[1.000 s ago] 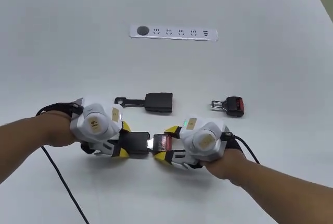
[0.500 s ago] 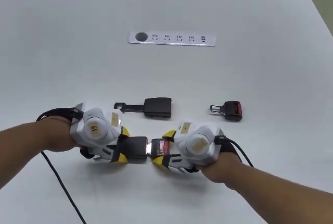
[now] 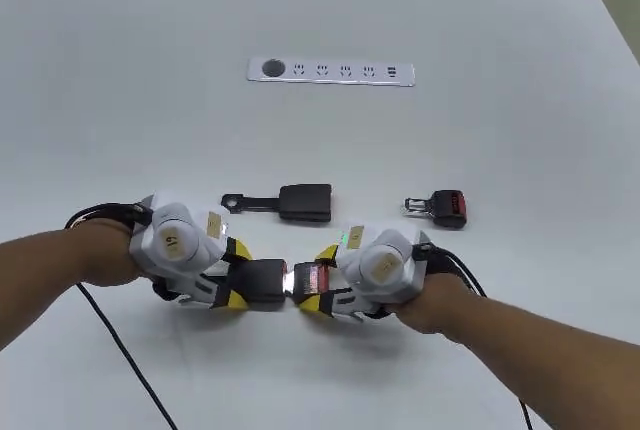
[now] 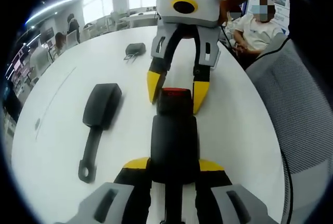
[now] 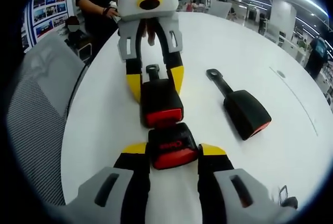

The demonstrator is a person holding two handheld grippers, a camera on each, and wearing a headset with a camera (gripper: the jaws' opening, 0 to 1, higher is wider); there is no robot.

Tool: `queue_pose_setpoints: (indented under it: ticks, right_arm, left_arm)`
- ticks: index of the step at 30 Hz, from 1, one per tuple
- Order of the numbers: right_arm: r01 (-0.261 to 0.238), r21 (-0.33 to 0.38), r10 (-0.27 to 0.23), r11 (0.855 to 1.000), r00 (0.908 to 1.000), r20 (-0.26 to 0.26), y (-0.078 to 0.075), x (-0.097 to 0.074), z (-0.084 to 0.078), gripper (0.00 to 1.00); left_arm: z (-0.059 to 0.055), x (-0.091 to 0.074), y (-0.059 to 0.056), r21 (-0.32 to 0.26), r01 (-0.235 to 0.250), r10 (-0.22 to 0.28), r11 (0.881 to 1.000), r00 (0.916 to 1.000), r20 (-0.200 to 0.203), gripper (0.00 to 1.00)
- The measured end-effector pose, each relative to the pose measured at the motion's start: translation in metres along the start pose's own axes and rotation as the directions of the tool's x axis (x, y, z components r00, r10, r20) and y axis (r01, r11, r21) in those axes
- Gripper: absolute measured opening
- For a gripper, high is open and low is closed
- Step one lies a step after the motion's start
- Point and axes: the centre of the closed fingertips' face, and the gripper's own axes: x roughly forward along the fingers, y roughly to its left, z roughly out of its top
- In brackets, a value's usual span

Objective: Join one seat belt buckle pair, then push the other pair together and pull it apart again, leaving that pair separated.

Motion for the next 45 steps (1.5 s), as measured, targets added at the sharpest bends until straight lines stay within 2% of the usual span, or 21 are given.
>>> queue_pose_setpoints:
  ticks: [3, 10, 27, 40, 41, 45]
  right_arm:
    - [-0.013, -0.011, 0.013, 1.000, 0.9999, 0.001, 0.0014, -0.0017, -0.0005, 0.33]
    - [-0.009, -0.013, 0.009, 1.000, 0.9995, 0.029, 0.0026, -0.0030, -0.0009, 0.32]
    - [-0.002, -0.004, 0.002, 1.000, 0.9953, 0.097, 0.0037, -0.0025, -0.0020, 0.32]
    - [0.009, -0.012, -0.008, 1.000, 0.9927, 0.120, 0.0055, -0.0041, 0.0026, 0.34]
    - [0.013, -0.045, -0.007, 0.999, 0.9927, 0.121, 0.0052, -0.0045, 0.0035, 0.34]
    - [0.021, -0.057, -0.014, 0.998, 0.9933, 0.114, 0.0061, -0.0052, 0.0025, 0.35]
  left_arm:
    - [-0.0003, 0.0000, 0.0017, -0.008, 0.005, -0.005, 1.000, 0.9996, 0.028, 0.33]
    - [0.0012, 0.0004, 0.0016, -0.024, 0.006, -0.004, 1.000, 0.9984, 0.057, 0.33]
    - [0.0029, 0.0002, -0.0006, -0.031, 0.023, -0.020, 0.999, 0.9954, 0.093, 0.32]
    - [0.0028, 0.0003, -0.0037, -0.009, 0.000, 0.000, 1.000, 0.9980, 0.064, 0.33]
    - [0.0026, 0.0005, -0.0041, -0.001, -0.005, 0.005, 1.000, 0.9983, 0.059, 0.33]
    - [0.0033, 0.0012, -0.0051, -0.001, -0.022, 0.022, 1.000, 0.9987, 0.045, 0.34]
